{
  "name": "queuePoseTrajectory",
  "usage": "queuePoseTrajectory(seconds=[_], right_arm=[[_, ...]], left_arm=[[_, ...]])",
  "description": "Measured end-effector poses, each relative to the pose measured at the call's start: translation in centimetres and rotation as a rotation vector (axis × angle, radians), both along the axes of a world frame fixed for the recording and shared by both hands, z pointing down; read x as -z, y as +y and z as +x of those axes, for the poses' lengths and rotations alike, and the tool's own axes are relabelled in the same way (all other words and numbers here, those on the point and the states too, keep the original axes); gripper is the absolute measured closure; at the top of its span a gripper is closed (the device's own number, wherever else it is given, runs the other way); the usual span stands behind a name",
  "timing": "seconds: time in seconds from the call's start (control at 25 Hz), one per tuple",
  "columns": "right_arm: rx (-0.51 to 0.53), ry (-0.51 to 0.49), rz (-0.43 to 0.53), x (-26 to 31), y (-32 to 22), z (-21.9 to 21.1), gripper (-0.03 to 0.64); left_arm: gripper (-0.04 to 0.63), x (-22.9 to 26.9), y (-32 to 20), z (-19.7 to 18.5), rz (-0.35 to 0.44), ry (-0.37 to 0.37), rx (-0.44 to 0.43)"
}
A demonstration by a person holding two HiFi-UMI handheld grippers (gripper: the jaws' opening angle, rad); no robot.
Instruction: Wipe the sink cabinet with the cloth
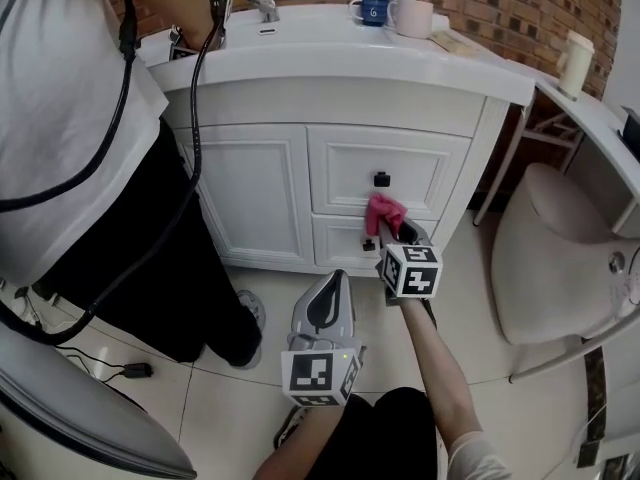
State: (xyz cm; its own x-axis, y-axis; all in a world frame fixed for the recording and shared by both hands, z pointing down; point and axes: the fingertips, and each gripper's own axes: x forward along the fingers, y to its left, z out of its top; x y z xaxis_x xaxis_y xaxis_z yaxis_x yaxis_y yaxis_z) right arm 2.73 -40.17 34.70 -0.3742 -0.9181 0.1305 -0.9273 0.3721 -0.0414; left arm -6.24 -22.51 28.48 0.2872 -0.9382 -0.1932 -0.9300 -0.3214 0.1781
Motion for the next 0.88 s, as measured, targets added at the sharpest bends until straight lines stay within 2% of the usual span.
queuePoseTrajectory(seconds=[0.28, 0.52, 0.6, 0.72, 0.88], right_arm=[[-0.189, 0.009, -0.007, -0.2, 0.1, 9.5, 0.549], [-0.289, 0.029, -0.02, -0.8, 0.2, 13.9, 0.549], [-0.322, 0.009, -0.027, -0.9, 0.6, 14.8, 0.551], [-0.282, -0.051, -0.001, -0.5, 2.2, 12.6, 0.551], [-0.061, -0.129, 0.022, -1.0, 3.4, 3.2, 0.551]], left_arm=[[0.591, -0.4, 0.0, 0.7, -0.014, -0.04, -0.008], [0.591, -0.4, 0.1, 0.8, -0.02, -0.051, -0.004], [0.591, -0.3, 0.1, 0.7, -0.017, -0.05, -0.002], [0.591, 0.1, 0.1, 0.4, -0.003, -0.031, 0.006], [0.591, 1.0, 0.4, 0.0, 0.031, -0.012, 0.003]])
